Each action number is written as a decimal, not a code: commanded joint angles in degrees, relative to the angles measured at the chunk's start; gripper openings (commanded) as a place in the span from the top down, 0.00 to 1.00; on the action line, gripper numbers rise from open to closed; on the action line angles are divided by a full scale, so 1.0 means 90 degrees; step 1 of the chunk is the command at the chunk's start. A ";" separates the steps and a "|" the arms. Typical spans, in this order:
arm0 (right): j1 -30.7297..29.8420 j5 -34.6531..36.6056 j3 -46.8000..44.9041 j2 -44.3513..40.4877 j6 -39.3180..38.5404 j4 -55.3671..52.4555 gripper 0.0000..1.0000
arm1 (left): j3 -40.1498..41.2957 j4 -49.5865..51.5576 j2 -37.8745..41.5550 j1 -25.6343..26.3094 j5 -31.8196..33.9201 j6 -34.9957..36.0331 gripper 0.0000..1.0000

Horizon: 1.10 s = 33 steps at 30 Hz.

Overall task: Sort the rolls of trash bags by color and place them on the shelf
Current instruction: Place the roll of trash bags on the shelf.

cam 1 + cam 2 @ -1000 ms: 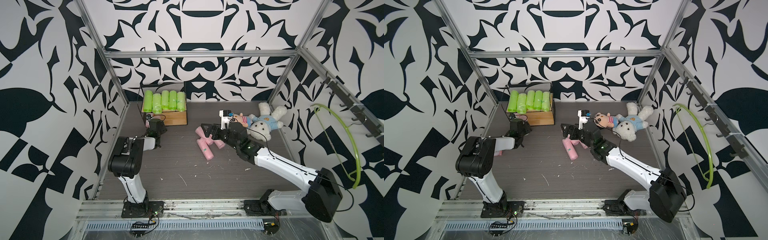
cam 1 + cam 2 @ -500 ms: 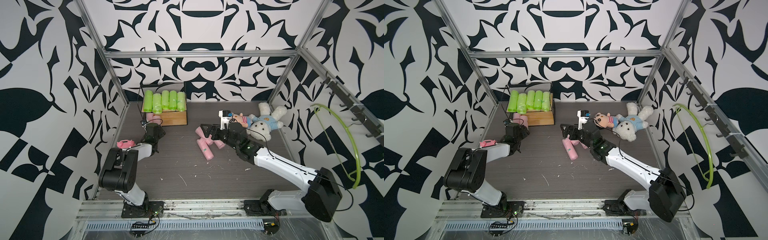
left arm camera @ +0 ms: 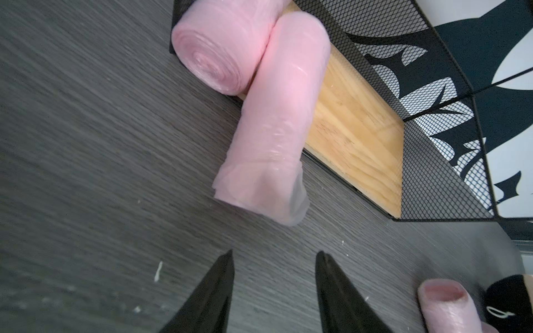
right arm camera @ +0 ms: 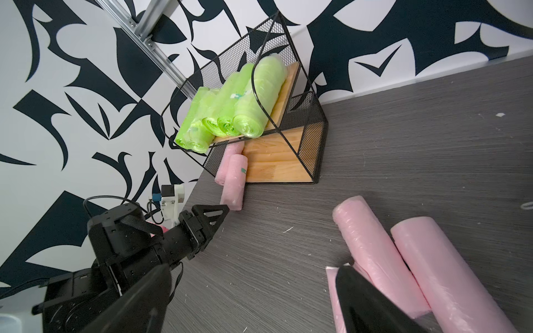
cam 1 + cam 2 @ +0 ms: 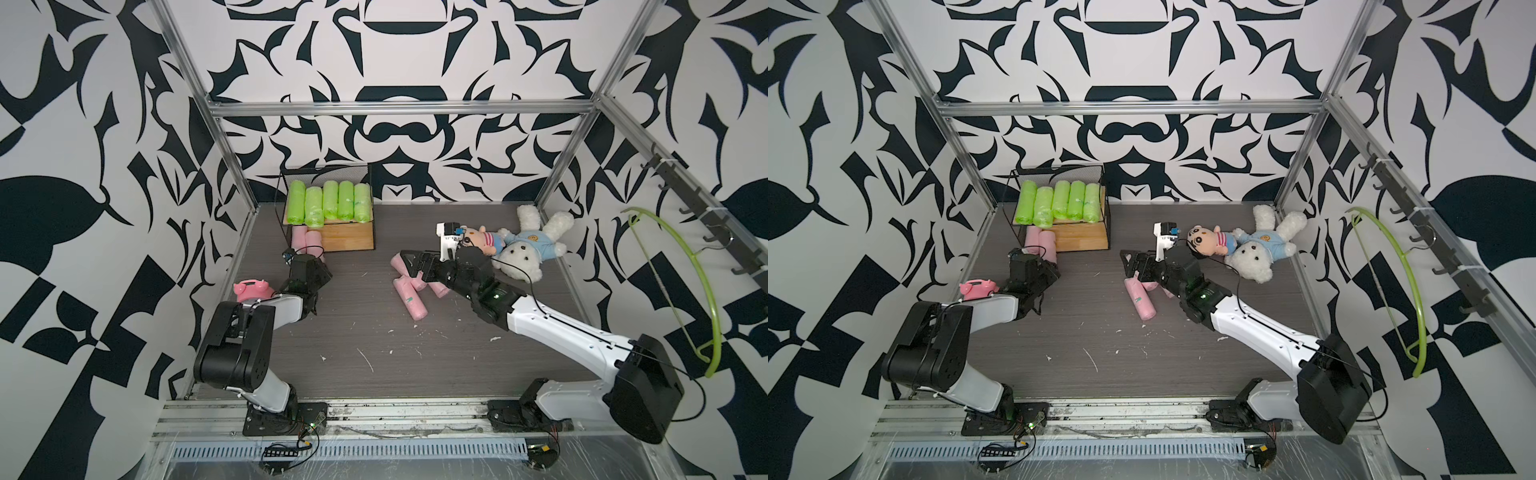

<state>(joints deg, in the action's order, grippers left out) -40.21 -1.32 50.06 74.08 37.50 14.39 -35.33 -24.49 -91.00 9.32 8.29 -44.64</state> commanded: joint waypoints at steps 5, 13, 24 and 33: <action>-0.0027 -0.0010 0.0038 -0.0165 -0.0025 0.0130 0.05 | -0.0266 -0.0452 -0.0514 -0.0054 0.0150 -0.0140 0.55; -0.0034 0.0021 0.0065 -0.0115 0.0001 -0.0017 0.05 | -0.0612 -0.0566 -0.0952 -0.0243 0.0133 -0.0093 0.59; -0.0031 0.0143 -0.0247 -0.0331 0.0020 -0.0131 0.06 | -0.1038 -0.0628 -0.1252 -0.0483 -0.0082 -0.0098 0.62; -0.0044 0.0208 -0.0279 -0.0354 -0.0050 -0.0301 0.06 | -0.1290 -0.0741 -0.1513 -0.0487 -0.0191 -0.0250 0.61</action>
<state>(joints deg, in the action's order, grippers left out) -40.23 -0.56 47.24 72.66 37.50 11.20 -45.12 -29.76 -103.02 5.19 7.42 -46.61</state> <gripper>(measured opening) 0.943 0.384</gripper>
